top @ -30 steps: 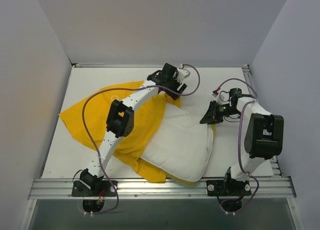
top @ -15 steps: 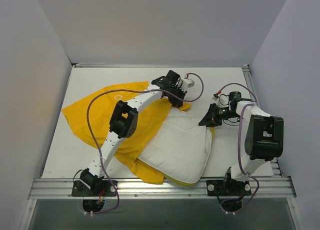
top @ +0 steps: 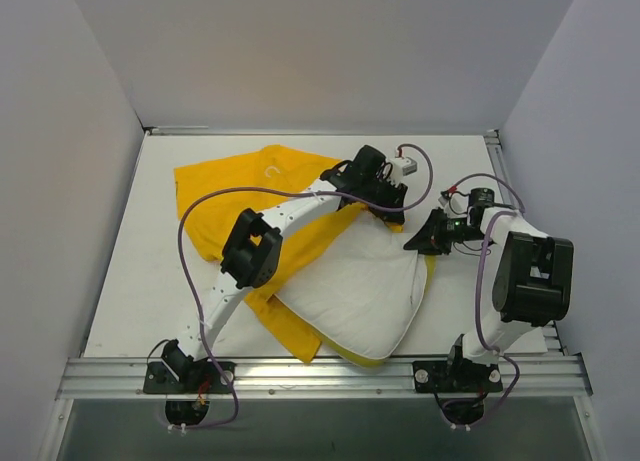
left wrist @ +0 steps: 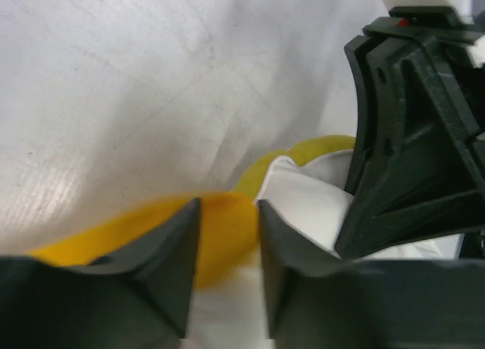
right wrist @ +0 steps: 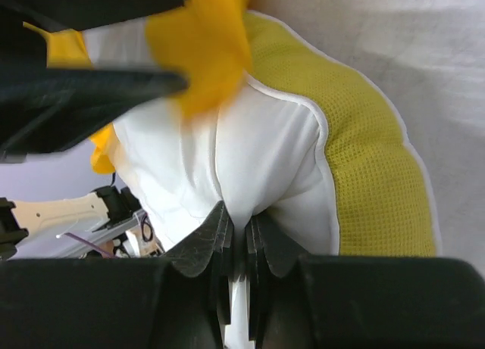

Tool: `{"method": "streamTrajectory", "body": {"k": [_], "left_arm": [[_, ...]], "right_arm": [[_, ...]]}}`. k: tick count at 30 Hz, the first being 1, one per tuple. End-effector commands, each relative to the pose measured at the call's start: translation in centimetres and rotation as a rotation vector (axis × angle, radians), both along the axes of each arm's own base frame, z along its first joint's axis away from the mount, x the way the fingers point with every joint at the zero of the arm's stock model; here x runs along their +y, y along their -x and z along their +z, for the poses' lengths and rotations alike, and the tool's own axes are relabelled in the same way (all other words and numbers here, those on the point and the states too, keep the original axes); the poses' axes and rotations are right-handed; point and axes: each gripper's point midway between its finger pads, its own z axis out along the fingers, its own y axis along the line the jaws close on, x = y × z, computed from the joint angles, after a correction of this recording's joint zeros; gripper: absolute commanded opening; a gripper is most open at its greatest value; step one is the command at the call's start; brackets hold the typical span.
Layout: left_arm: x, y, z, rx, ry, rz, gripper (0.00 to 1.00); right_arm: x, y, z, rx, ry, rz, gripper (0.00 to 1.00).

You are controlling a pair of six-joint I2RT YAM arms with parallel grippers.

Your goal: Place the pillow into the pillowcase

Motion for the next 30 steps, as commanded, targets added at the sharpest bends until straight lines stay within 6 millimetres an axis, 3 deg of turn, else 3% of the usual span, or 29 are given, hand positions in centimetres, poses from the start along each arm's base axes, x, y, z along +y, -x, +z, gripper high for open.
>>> {"method": "streamTrajectory", "body": {"k": [1, 3, 4, 5, 6, 8, 9, 10, 11, 12, 13, 14, 15, 16, 18, 19, 20, 22, 25, 26, 27, 30], "left_arm": [[-0.4, -1.9, 8.2, -0.138, 0.091, 0.018, 0.50], [2.2, -2.7, 8.8, -0.150, 0.025, 0.034, 0.59], [4.3, -3.6, 11.1, -0.206, 0.020, 0.035, 0.63], [5.9, -3.6, 10.7, -0.201, -0.020, 0.036, 0.66], [8.1, -2.6, 13.9, -0.233, -0.018, 0.029, 0.69], [12.7, -2.7, 15.1, -0.220, -0.039, 0.060, 0.74], [15.3, -1.6, 12.4, -0.147, -0.100, 0.068, 0.76], [17.7, -0.3, 15.8, -0.211, -0.077, 0.079, 0.76], [20.4, -0.4, 15.9, -0.213, -0.096, 0.117, 0.77], [22.6, 1.6, 12.5, -0.136, -0.165, 0.116, 0.78], [24.7, 3.0, 14.4, -0.221, -0.178, 0.115, 0.78], [26.1, 4.3, 13.2, -0.223, -0.224, 0.107, 0.79], [27.8, 6.6, 10.1, -0.167, -0.294, 0.088, 0.79], [29.2, 8.2, 10.5, -0.207, -0.302, 0.076, 0.78], [31.5, 9.9, 9.5, -0.181, -0.322, 0.110, 0.78], [33.0, 11.5, 8.6, -0.158, -0.322, 0.141, 0.77], [33.5, 12.1, 9.0, -0.140, -0.277, 0.165, 0.78], [36.1, 11.6, 10.4, -0.129, -0.199, 0.304, 0.80], [38.5, 11.6, 11.4, -0.134, -0.161, 0.384, 0.82], [39.0, 11.7, 11.4, -0.139, -0.164, 0.394, 0.82], [39.3, 12.1, 11.7, -0.161, -0.159, 0.390, 0.83], [40.2, 12.5, 11.9, -0.167, -0.159, 0.411, 0.85]], "right_arm": [[-0.4, -1.9, 2.1, -0.115, -0.024, -0.014, 0.00], [-0.9, -2.4, 2.4, -0.129, -0.009, -0.018, 0.00], [-1.1, -2.6, 2.6, -0.138, 0.010, -0.015, 0.02], [-1.1, -3.0, 3.4, -0.172, 0.028, 0.001, 0.07], [-1.1, -2.6, 3.7, -0.187, 0.047, 0.024, 0.19], [-1.1, -2.2, 5.0, -0.253, 0.108, 0.057, 0.35], [-1.0, -1.6, 5.4, -0.259, 0.134, 0.077, 0.50], [-0.9, -1.3, 5.8, -0.298, 0.168, 0.112, 0.56], [-1.0, -0.8, 6.6, -0.351, 0.234, 0.143, 0.60], [0.1, 0.4, 6.9, -0.365, 0.260, 0.209, 0.66], [0.5, 1.1, 6.9, -0.405, 0.302, 0.269, 0.69], [1.1, 2.0, 7.7, -0.456, 0.333, 0.313, 0.72], [2.4, 3.3, 7.2, -0.473, 0.389, 0.403, 0.76], [3.0, 4.2, 6.9, -0.492, 0.417, 0.458, 0.77], [3.8, 5.5, 6.7, -0.559, 0.499, 0.559, 0.81], [5.6, 7.4, 6.0, -0.584, 0.501, 0.667, 0.82], [6.3, 8.1, 5.7, -0.621, 0.532, 0.729, 0.82], [7.9, 9.2, 4.7, -0.707, 0.638, 0.865, 0.83], [9.2, 9.8, 3.9, -0.774, 0.711, 0.972, 0.85], [10.6, 11.0, 4.0, -0.795, 0.684, 1.030, 0.86], [11.4, 12.0, 3.9, -0.808, 0.667, 1.066, 0.97], [13.3, 14.7, 2.9, -0.865, 0.664, 1.227, 1.00]]}}
